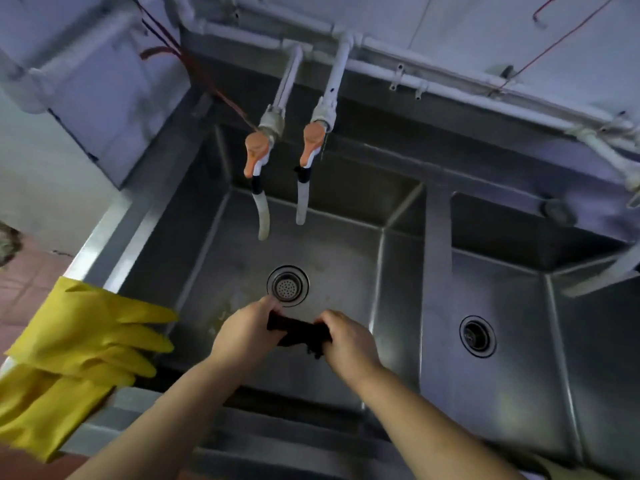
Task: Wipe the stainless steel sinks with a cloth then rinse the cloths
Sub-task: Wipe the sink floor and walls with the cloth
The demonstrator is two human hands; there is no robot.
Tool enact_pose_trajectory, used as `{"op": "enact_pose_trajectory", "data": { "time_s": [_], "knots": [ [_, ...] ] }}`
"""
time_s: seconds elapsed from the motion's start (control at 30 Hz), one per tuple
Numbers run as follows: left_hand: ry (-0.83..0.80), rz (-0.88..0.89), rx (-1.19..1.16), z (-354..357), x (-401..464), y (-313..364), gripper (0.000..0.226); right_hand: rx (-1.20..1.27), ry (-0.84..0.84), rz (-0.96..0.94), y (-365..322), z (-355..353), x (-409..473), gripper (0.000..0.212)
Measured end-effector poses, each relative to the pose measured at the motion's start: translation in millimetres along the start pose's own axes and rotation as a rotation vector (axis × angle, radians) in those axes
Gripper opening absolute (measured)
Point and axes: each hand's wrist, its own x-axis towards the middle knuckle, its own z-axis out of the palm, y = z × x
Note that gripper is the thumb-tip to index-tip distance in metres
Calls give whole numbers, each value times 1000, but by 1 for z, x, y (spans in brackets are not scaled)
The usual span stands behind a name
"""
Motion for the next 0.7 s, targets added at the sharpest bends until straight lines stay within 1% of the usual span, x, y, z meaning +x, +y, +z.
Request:
{"op": "enact_pose_trajectory", "data": {
  "time_s": [0.07, 0.17, 0.23, 0.27, 0.33, 0.4, 0.47, 0.5, 0.53, 0.6, 0.63, 0.67, 0.7],
  "knots": [
    [-109, 20, 29, 11, 15, -12, 20, -44, -44, 114, 8, 10, 1, 21],
    [-298, 57, 45, 44, 31, -21, 20, -140, -185, 285, 25, 22, -1, 25],
    [-402, 63, 44, 68, 40, -22, 21, -200, -250, 360, 38, 26, -1, 25],
    [-432, 61, 38, 77, 46, -22, 24, -220, -254, 387, 43, 29, 0, 27],
    [-450, 51, 31, 91, 59, -21, 35, -240, -207, 416, 54, 32, 5, 36],
    [-434, 36, 48, 96, 72, -22, 50, -277, -144, 394, 62, 35, 13, 45],
    [-419, 33, 91, 93, 84, -28, 56, -285, -98, 384, 67, 39, 21, 47],
    [-413, 35, 117, 90, 88, -32, 57, -256, -107, 403, 68, 44, 24, 45],
    [-409, 37, 148, 88, 92, -37, 57, -207, -146, 436, 68, 51, 28, 41],
    [-408, 25, 218, 83, 99, -48, 57, -101, -333, 556, 69, 69, 38, 35],
    [-413, 13, 251, 81, 102, -53, 57, -56, -449, 639, 70, 81, 43, 40],
    [-417, 2, 281, 81, 105, -57, 58, -18, -542, 728, 72, 94, 48, 51],
    [-419, -7, 311, 82, 108, -61, 58, 6, -583, 801, 75, 107, 53, 62]
  ]
}}
